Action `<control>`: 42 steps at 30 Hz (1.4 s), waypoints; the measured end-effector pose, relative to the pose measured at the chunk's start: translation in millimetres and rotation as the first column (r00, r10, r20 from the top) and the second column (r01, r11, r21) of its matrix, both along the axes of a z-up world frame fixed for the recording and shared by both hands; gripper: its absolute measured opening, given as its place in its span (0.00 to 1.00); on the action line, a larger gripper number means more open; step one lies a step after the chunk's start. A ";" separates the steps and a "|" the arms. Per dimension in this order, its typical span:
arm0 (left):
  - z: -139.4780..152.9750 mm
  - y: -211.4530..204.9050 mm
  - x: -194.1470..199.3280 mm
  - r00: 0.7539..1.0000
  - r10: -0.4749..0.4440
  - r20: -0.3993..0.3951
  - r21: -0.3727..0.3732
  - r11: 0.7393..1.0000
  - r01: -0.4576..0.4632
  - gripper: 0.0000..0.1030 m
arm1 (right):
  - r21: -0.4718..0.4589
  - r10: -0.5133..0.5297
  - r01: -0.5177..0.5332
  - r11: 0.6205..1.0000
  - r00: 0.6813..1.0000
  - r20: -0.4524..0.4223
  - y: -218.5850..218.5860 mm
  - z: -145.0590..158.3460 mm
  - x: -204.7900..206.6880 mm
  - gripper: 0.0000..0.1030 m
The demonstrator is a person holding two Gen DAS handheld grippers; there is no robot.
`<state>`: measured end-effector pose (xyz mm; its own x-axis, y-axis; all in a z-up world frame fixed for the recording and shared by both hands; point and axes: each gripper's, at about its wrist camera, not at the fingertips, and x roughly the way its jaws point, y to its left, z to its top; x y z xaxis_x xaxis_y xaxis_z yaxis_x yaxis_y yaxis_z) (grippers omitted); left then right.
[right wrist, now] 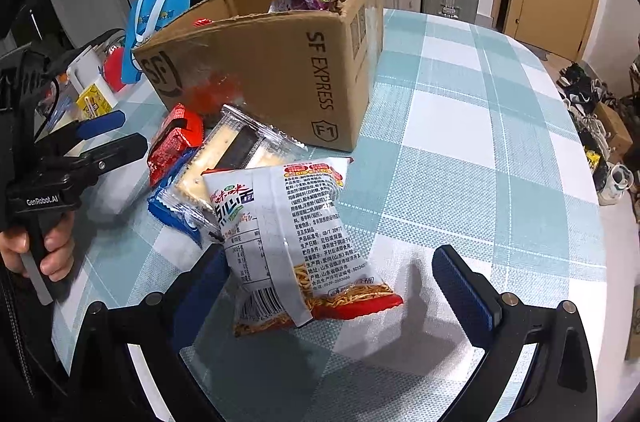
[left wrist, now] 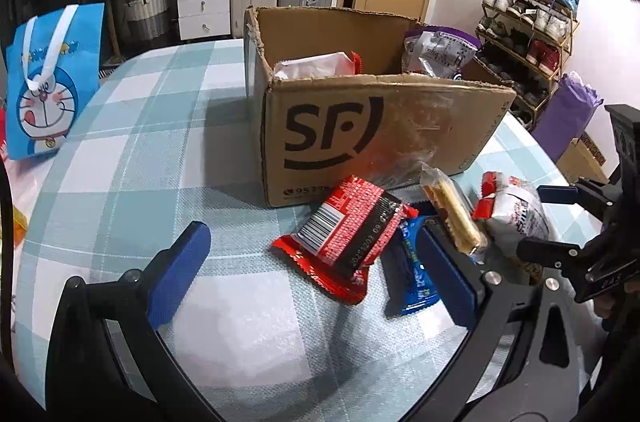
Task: Organize snacks
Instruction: 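Move both tools back toward the snacks left on the table, then grasp the red cookie pack with the left gripper while the right gripper grasps the white noodle-snack bag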
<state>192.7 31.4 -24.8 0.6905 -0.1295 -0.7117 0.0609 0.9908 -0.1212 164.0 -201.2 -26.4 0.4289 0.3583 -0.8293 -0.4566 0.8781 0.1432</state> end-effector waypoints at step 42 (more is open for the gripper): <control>-36.2 -18.1 62.0 0.991 -0.066 -0.120 0.068 0.995 0.074 0.52 | 0.032 -0.035 0.034 0.999 0.999 0.034 -9.4 8.3 -2.0 0.99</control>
